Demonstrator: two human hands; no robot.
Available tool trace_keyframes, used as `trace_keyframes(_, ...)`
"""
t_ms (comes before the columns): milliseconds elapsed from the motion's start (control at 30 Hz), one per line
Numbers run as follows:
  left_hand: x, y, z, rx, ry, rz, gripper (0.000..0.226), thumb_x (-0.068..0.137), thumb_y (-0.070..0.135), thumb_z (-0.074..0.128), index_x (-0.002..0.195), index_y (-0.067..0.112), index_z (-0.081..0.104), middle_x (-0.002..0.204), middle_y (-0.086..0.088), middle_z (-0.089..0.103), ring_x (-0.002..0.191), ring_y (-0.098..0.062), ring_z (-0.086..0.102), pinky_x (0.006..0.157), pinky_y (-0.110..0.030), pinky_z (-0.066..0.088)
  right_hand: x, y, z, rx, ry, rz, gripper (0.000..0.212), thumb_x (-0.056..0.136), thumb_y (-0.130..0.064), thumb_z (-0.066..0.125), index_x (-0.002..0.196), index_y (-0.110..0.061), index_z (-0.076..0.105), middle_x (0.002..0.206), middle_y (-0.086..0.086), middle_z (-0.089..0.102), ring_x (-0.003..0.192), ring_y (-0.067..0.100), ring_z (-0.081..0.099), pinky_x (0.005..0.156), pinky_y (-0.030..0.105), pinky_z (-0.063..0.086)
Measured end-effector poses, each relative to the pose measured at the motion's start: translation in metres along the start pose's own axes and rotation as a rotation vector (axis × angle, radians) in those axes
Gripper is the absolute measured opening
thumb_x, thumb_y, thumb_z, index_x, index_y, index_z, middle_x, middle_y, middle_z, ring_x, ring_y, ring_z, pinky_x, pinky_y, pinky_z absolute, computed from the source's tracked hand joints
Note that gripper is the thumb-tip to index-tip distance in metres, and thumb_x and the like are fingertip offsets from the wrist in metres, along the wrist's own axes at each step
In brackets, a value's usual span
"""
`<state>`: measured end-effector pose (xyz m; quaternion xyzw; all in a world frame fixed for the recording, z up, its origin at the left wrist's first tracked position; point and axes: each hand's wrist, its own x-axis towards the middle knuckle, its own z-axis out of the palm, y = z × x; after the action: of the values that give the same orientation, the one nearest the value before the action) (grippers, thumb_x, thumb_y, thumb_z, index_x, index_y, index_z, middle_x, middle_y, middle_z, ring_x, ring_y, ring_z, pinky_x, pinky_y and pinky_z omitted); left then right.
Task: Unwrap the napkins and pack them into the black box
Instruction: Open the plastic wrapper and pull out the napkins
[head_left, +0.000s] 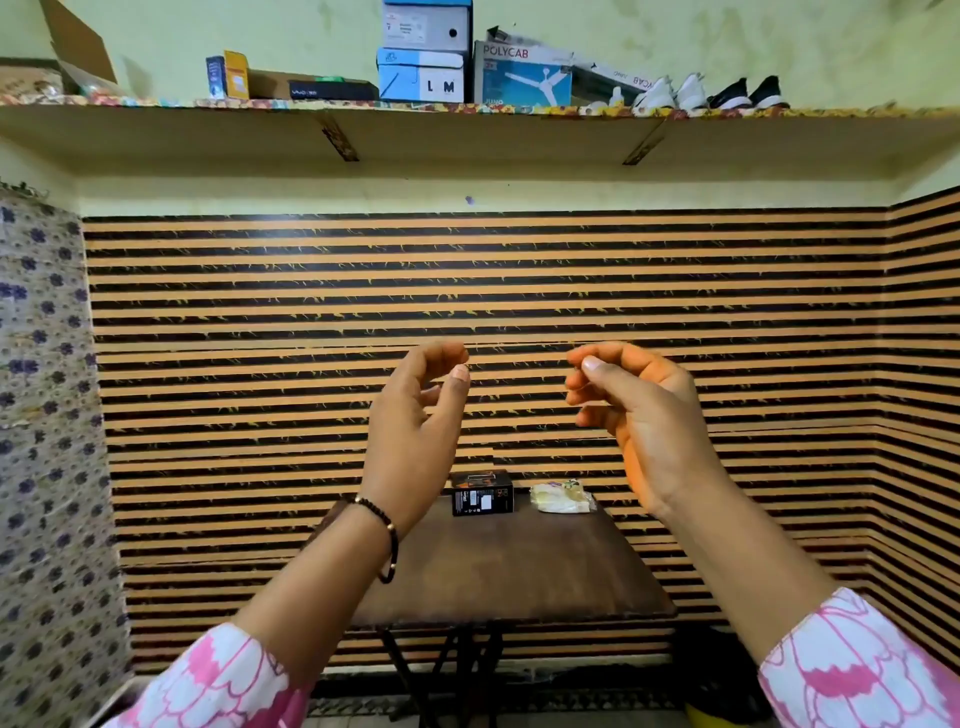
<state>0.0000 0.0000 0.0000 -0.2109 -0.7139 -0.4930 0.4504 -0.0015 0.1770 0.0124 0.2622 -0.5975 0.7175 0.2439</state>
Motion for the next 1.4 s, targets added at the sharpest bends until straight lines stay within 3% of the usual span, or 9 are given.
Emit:
trace_keyframes(400,-0.018,-0.065,0.051,-0.109,0.004,-0.146,0.020,0.093,0.018,0.049,0.109,0.021,0.059,0.103,0.013,0.062,0.095,0.007,0.058,0.076,-0.006,0.045,0.012,0.080,-0.036,0.062,0.032,0.133,0.020,0.089,-0.006,0.052,0.082,-0.014,0.069,0.074,0.004,0.065,0.073,0.017,0.060,0.061,0.025,0.048)
trace_keyframes(633,-0.004,-0.149,0.067,-0.186,0.030,-0.260,0.020,0.092,0.017,0.049,0.108,0.023,0.060,0.108,0.009,0.065,0.100,0.000,0.060,0.079,-0.010,0.046,0.046,0.157,-0.028,0.084,0.035,0.219,0.022,0.089,-0.006,0.052,0.081,-0.015,0.070,0.069,0.002,0.065,0.067,0.016,0.059,0.056,0.024,0.048)
trace_keyframes(1000,0.037,-0.291,0.101,-0.253,0.031,-0.379,0.020,0.092,0.014,0.049,0.104,0.024,0.060,0.106,0.010,0.066,0.101,0.003,0.060,0.081,-0.010,0.046,0.113,0.289,-0.010,0.137,0.106,0.382,0.022,0.088,-0.005,0.051,0.079,-0.013,0.071,0.066,0.003,0.066,0.062,0.017,0.058,0.053,0.026,0.045)
trace_keyframes(1133,0.043,-0.333,0.126,-0.254,0.007,-0.424,0.020,0.092,0.013,0.049,0.108,0.017,0.060,0.109,0.007,0.066,0.104,0.000,0.060,0.085,-0.012,0.047,0.131,0.336,-0.018,0.146,0.162,0.462,0.024,0.087,-0.005,0.052,0.076,-0.014,0.071,0.065,0.003,0.065,0.061,0.018,0.057,0.054,0.027,0.043)
trace_keyframes(1400,0.050,-0.417,0.186,-0.247,-0.001,-0.552,0.020,0.092,0.013,0.050,0.105,0.021,0.062,0.104,0.010,0.068,0.101,0.001,0.061,0.084,-0.011,0.047,0.173,0.422,-0.053,0.139,0.234,0.565,0.024,0.086,-0.005,0.052,0.075,-0.014,0.071,0.063,0.002,0.065,0.061,0.017,0.057,0.055,0.027,0.042)
